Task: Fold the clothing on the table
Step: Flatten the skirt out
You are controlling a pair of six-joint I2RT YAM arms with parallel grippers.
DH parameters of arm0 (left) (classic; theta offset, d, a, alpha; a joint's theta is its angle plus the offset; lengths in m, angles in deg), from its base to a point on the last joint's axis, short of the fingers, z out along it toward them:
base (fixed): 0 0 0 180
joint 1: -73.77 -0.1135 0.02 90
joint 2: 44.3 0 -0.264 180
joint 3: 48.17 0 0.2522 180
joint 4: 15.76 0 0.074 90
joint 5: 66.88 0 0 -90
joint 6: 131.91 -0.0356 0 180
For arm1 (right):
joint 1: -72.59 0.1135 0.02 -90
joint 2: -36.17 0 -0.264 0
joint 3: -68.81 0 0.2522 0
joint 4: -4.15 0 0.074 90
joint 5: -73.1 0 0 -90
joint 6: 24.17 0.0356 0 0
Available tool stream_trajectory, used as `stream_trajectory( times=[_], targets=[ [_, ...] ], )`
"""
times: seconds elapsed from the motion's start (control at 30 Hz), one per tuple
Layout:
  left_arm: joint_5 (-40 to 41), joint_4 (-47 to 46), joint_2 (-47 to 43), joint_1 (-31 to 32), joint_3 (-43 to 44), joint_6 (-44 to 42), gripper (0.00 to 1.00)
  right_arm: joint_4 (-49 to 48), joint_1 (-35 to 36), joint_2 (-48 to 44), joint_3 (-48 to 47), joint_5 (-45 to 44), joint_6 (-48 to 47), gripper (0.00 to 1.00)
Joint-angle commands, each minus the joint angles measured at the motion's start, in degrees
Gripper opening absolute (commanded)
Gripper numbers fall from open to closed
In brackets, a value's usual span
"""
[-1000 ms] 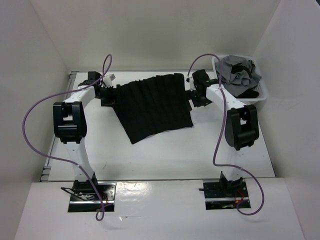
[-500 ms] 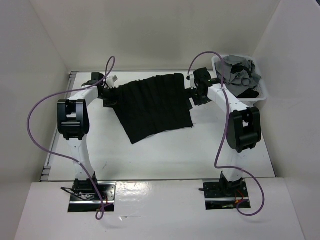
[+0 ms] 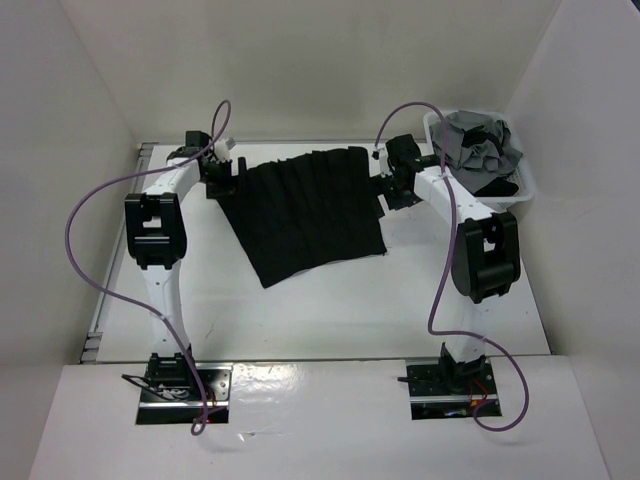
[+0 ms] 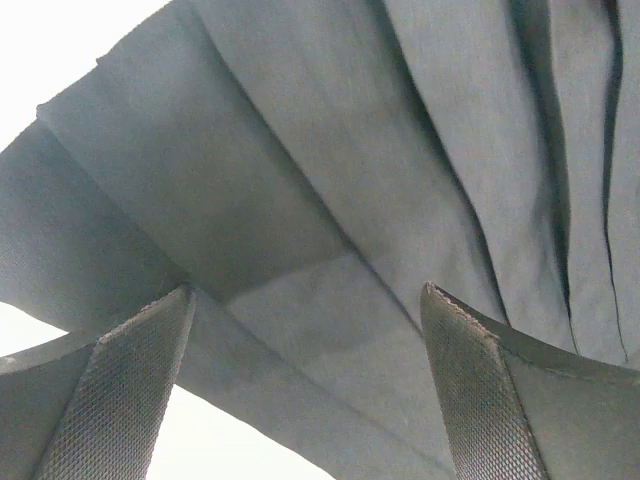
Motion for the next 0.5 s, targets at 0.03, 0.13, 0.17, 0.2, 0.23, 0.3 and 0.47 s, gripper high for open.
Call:
stream_trajectory(
  times=[0.03,0.13,0.17,0.2,0.23,0.3,0.47],
  targets=[
    [1.26,3.6,3.91,0.17,6.13,-1.07,0.99,0.63,0.31,0.34,-2.9,0.57,-0.33,0.98],
    [3.71,4.39,5.23,0.7,8.33,-0.37,0.99,0.63,0.31,0.34,-2.9,0.04,-0.33,0.98],
    [4.5,5.35,5.24,0.7,10.08,-0.37,0.99,0.63,0.31,0.34,-2.9,0.04,-0.33,0.98],
    [5.47,6.84,6.63,0.7,11.23,0.24,0.99,0.63,0.31,0.34,-2.9,-0.48,-0.33,0.98],
    [7.31,7.47,7.16,0.7,12.28,0.25,0.99,0.63,0.31,0.34,-2.9,-0.48,-0.33,0.98],
    [9.16,9.57,8.57,0.7,15.43,0.25,0.99,0.63,0.31,0.34,-2.9,-0.48,-0.33,0.98],
    [13.47,13.44,12.52,0.7,22.21,0.25,0.99,0.63,0.31,0.34,-2.9,-0.48,-0.33,0.98]
  ],
)
